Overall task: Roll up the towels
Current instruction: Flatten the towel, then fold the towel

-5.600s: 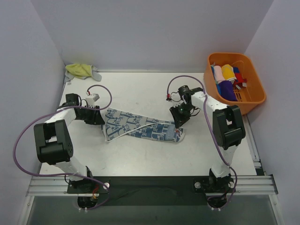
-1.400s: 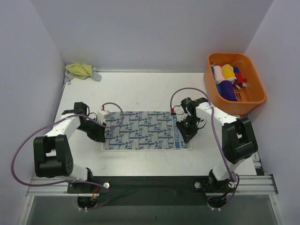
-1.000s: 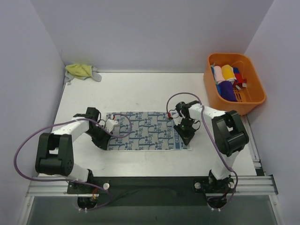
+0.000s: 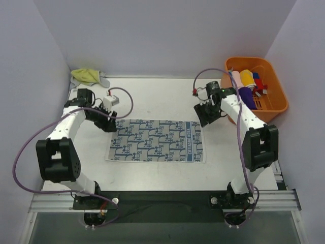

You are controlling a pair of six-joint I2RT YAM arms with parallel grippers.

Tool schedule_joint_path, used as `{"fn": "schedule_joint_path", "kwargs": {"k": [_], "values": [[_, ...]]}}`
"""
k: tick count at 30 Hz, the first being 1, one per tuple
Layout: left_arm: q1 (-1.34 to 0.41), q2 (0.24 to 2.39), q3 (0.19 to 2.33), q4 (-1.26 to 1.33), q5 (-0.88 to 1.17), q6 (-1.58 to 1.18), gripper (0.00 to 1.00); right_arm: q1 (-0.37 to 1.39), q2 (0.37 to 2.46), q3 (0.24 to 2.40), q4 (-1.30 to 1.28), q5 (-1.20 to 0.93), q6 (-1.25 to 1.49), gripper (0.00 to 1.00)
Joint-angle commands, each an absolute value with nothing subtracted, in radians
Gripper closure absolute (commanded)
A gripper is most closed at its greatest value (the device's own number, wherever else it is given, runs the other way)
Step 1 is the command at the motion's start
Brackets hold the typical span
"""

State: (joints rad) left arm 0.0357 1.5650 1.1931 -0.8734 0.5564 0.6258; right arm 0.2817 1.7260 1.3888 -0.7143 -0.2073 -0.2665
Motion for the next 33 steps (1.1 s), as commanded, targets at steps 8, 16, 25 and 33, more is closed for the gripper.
{"fn": "schedule_joint_path", "kwargs": {"k": [8, 16, 25, 33], "values": [[0.066, 1.862, 1.428, -0.557, 0.48, 0.4, 0.37, 0.196, 2.06, 1.725, -0.756, -0.221, -0.215, 0.61], [0.066, 1.934, 1.44, -0.515, 0.423, 0.396, 0.35, 0.204, 2.183, 1.792, -0.752, -0.198, -0.187, 0.62], [0.061, 1.99, 1.445, -0.486, 0.391, 0.408, 0.32, 0.236, 2.246, 1.767, -0.753, -0.213, -0.193, 0.67], [0.045, 2.037, 1.451, -0.482, 0.364, 0.437, 0.35, 0.236, 2.263, 1.776, -0.756, -0.203, -0.193, 0.92]]}}
